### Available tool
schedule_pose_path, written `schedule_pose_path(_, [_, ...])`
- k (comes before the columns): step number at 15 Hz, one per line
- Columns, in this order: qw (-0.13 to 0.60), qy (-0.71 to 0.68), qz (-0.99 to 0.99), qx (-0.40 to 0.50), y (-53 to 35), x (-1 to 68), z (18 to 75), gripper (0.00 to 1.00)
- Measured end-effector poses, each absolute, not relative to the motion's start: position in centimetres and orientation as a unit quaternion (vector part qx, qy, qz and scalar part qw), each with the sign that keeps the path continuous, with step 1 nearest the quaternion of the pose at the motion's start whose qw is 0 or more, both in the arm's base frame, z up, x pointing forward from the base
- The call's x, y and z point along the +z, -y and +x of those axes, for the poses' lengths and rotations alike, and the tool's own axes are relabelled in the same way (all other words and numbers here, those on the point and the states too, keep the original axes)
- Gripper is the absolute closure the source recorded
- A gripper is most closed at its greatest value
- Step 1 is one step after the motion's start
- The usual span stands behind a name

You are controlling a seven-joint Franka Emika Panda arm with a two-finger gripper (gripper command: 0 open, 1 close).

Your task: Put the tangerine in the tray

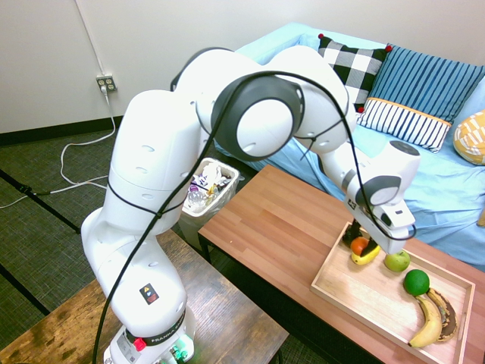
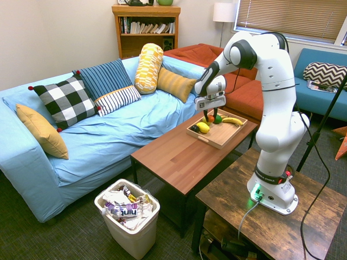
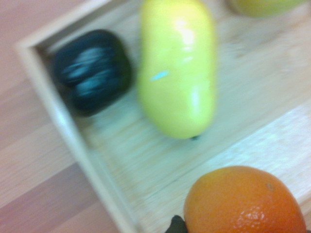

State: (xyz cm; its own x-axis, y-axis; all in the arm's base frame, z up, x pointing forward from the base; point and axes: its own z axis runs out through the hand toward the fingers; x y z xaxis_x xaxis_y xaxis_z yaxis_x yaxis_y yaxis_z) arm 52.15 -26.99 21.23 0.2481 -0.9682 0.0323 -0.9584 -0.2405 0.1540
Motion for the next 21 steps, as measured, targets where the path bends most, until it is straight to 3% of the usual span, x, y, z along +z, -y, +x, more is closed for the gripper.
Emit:
schedule_pose_path(4, [0.103,0.644,0.757,-0.046,33.3,17.0,50.3,1.00])
schedule_pose_path(11, [0.109,0.652,0.748,-0.064,33.3,10.9,50.2,1.00])
schedule_pose_path(12, [0.108,0.653,0.746,-0.065,33.3,10.5,50.1,0.00])
schedule_pose_path(21, [0.095,0.653,0.749,-0.063,32.9,10.5,50.7,0.00])
